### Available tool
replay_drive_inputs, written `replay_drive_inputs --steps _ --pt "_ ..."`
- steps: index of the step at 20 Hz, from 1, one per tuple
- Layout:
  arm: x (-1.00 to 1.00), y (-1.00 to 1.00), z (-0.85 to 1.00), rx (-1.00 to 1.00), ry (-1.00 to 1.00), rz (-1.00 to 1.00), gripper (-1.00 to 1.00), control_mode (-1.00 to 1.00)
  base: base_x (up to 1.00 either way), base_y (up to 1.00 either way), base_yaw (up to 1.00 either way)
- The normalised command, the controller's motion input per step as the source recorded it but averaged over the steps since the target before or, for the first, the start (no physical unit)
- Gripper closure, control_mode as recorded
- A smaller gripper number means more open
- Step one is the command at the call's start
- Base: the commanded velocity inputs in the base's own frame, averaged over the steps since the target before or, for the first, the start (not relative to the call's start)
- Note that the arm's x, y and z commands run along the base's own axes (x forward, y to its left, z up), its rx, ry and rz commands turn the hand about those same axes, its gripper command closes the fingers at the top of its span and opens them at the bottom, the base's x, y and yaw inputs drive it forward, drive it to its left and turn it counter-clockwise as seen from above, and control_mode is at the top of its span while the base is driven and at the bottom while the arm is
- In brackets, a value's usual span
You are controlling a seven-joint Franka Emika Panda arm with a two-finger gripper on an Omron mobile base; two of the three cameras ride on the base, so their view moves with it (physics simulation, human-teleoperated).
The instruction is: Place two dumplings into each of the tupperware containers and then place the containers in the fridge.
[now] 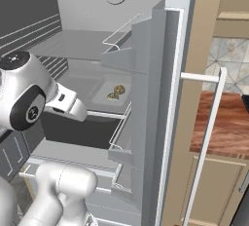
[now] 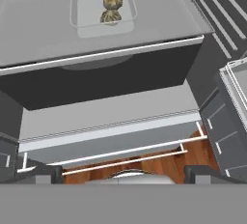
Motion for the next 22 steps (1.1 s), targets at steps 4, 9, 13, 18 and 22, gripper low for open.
replay_drive_inputs --steps 4,9,13,18,22 --pt "-0.49 0.00 0.00 -0.01 0.00 0.16 -1.00 -1.00 0.00 0.00 0.00" --pt "-0.32 0.00 0.00 -0.01 0.00 0.06 -1.00 -1.00 0.00 0.00 0.00" --pt "-0.18 0.01 0.00 0.00 0.00 0.00 -1.00 1.00 -0.06 0.03 0.00" --pt "0.00 0.00 0.00 0.00 0.00 0.00 -1.00 1.00 -0.78 0.01 0.03" --pt "0.00 0.00 0.00 0.00 0.00 0.00 -1.00 1.00 -0.99 -0.16 0.29"
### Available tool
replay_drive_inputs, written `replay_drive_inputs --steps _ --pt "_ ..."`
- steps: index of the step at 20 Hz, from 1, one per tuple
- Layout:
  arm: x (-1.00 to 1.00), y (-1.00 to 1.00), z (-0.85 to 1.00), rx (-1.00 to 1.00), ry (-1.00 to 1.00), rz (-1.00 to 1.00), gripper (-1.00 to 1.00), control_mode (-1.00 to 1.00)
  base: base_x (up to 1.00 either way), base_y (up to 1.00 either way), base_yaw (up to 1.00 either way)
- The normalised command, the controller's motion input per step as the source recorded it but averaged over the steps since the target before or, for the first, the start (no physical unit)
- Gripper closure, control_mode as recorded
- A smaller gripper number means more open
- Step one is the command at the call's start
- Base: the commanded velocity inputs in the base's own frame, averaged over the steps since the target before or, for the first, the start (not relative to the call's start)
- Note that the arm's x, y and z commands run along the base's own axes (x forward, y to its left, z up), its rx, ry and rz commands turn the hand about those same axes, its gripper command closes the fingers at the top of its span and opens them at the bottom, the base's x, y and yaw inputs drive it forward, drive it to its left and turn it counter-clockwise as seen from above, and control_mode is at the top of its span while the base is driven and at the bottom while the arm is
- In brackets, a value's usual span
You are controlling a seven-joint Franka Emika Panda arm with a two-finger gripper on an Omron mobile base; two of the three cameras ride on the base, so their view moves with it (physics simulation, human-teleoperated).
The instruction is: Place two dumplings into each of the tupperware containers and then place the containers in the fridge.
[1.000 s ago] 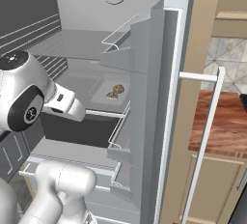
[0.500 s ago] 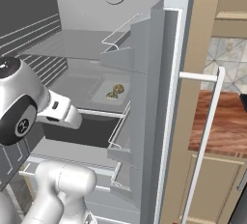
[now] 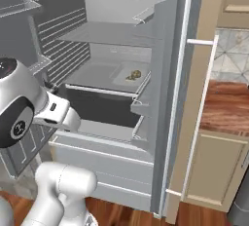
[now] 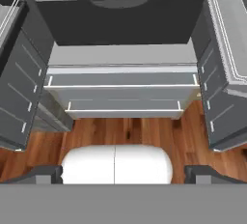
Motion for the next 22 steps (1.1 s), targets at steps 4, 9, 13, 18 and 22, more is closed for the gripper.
replay_drive_inputs --steps 4,9,13,18,22 --pt "0.00 0.00 0.00 0.00 0.00 0.00 -1.00 1.00 -0.41 -0.07 0.80" --pt "0.00 0.00 0.00 0.00 0.00 0.00 -1.00 1.00 -0.34 -0.22 0.96" --pt "0.00 0.00 0.00 0.00 0.00 0.00 -1.00 1.00 -0.22 -0.01 1.00" --pt "0.00 0.00 0.00 0.00 0.00 0.00 -1.00 1.00 -0.21 0.26 0.96" --pt "0.00 0.00 0.00 0.00 0.00 0.00 -1.00 1.00 -0.22 0.89 0.82"
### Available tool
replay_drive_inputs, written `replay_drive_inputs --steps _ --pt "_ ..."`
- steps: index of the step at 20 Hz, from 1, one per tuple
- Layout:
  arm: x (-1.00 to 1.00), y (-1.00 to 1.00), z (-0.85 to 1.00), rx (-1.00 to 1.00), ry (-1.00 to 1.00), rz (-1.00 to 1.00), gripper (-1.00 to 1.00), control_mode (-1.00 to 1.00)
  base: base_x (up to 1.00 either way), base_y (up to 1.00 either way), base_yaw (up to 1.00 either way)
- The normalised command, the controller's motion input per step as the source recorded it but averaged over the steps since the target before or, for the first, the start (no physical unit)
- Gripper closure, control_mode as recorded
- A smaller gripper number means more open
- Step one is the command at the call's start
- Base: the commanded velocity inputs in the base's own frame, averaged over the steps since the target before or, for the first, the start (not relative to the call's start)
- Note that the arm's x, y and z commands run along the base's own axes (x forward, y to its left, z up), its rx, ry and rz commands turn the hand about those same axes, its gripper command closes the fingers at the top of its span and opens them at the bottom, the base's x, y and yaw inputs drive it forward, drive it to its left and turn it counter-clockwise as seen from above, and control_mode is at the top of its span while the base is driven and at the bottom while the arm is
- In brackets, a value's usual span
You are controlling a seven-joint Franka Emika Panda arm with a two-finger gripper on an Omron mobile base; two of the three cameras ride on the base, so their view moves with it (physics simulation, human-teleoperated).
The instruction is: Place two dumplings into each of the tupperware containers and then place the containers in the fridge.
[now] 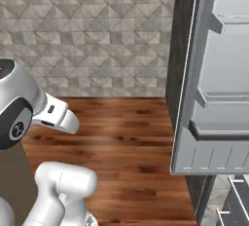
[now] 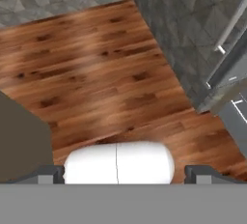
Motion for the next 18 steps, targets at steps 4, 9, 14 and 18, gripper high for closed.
replay_drive_inputs --steps 4,9,14,18 --pt "0.00 0.00 0.00 0.00 0.00 0.00 -1.00 1.00 0.94 0.50 0.24" --pt "0.00 0.00 0.00 0.00 0.00 0.00 -1.00 1.00 1.00 0.00 0.02" --pt "0.00 0.00 0.00 0.00 0.00 0.00 -1.00 1.00 1.00 -0.03 0.08" --pt "0.00 0.00 0.00 0.00 0.00 0.00 -1.00 1.00 1.00 -0.19 0.16"
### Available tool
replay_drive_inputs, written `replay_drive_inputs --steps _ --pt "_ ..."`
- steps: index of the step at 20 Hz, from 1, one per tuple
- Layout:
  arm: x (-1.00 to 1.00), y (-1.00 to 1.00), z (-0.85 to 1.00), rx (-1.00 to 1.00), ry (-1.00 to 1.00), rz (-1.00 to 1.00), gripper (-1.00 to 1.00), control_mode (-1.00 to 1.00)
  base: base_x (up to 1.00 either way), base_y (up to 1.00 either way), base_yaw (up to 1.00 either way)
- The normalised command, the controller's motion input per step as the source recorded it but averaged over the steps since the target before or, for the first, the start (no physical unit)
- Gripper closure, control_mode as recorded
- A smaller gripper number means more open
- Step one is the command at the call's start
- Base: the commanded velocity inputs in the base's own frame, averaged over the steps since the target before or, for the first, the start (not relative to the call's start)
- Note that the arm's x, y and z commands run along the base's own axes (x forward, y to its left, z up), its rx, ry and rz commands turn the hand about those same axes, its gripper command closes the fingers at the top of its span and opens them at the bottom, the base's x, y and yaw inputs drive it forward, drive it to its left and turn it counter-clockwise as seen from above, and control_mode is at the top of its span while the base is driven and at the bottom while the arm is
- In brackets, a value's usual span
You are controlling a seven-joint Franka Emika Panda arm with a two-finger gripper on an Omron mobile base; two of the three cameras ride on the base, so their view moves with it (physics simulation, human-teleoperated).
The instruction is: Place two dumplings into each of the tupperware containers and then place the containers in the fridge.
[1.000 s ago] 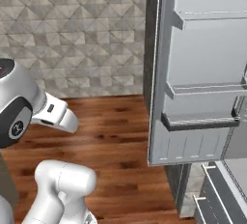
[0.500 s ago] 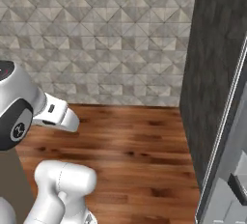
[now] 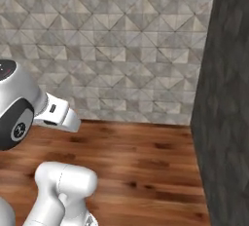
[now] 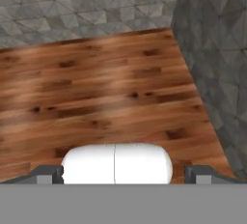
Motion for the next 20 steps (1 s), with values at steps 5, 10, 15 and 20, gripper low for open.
replay_drive_inputs --steps 5,10,15,20 --pt "0.00 0.00 0.00 0.00 0.00 0.00 -1.00 1.00 1.00 -0.11 0.35" --pt "0.00 0.00 0.00 0.00 0.00 0.00 -1.00 1.00 0.96 -0.22 0.72" --pt "0.00 0.00 0.00 0.00 0.00 0.00 -1.00 1.00 0.93 -0.22 0.79" --pt "0.00 0.00 0.00 0.00 0.00 0.00 -1.00 1.00 0.94 -0.14 0.78"
